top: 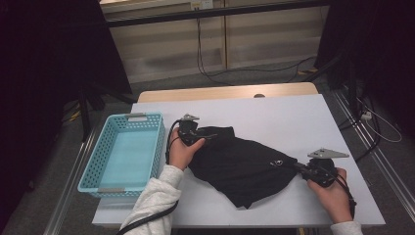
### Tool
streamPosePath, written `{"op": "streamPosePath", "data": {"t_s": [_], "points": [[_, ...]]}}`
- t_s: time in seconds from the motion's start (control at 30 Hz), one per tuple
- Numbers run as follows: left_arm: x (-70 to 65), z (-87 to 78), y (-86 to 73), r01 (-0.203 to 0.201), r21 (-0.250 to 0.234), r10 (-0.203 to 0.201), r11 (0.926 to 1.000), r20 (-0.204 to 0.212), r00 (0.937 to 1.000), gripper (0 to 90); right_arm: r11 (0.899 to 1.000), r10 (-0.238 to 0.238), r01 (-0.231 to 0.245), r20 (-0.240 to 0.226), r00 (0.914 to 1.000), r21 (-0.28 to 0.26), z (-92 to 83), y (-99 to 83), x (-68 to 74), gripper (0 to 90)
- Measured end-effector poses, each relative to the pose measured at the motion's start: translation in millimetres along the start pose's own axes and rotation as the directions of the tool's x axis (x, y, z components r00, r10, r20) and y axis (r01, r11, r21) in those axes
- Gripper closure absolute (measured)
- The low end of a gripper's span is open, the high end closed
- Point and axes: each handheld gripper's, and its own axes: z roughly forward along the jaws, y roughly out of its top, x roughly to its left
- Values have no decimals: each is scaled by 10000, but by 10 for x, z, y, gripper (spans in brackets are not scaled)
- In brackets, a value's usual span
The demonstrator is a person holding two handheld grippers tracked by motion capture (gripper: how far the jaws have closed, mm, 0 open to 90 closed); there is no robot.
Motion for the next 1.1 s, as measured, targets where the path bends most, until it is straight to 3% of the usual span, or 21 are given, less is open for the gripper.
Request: {"op": "streamPosePath", "data": {"t_s": [0.23, 0.53, 0.6, 0.63, 0.67, 0.7, 0.73, 0.83, 0.9, 1.0, 1.1], "points": [[-69, -19, 50, -251, 98, 251, 9996, -25, 9997, 370, 9999, 110, -110, 57, 9999, -56, -46, -30, -40, 890], [-90, 217, 27, -184, 663, 181, 9976, 54, 9998, 425, 9998, 161, -159, 159, 9997, -81, -67, -72, -20, 888], [-107, 273, 13, -144, 777, 120, 9969, 309, 9994, 486, 9998, 129, -126, 185, 9997, -136, -67, -75, -15, 883], [-124, 294, 5, -180, 939, 137, 9954, 467, 9988, 608, 9998, 138, -135, 199, 9997, -148, -68, -75, -14, 872], [-138, 311, -1, -298, 1104, 253, 9934, 423, 9988, 672, 9997, 156, -151, 223, 9996, -193, -72, -73, -14, 861], [-153, 322, -6, -209, 1180, 159, 9928, 434, 9989, 686, 9995, 236, -231, 263, 9994, -198, -82, -71, -14, 838], [-159, 322, -5, -150, 1250, 82, 9920, 550, 9985, 754, 9991, 334, -323, 356, 9988, -292, -94, -67, -22, 792], [-154, 290, 14, -147, 1344, 86, 9908, 457, 9989, 874, 9935, 1005, -967, 656, 9928, -599, -146, -45, -51, 641], [-146, 265, 25, -84, 1296, 20, 9915, 495, 9988, 889, 9881, 1390, -1335, 715, 9877, -767, -159, -29, -57, 512], [-144, 222, 34, -44, 1190, -36, 9929, 670, 9977, 892, 9799, 1939, -1901, 649, 9789, -600, -106, -20, -27, 383], [-136, 164, 45, -61, 1035, -14, 9946, 718, 9974, 893, 9757, 2185, -2173, 517, 9745, -274, -14, -20, 16, 347]]}}
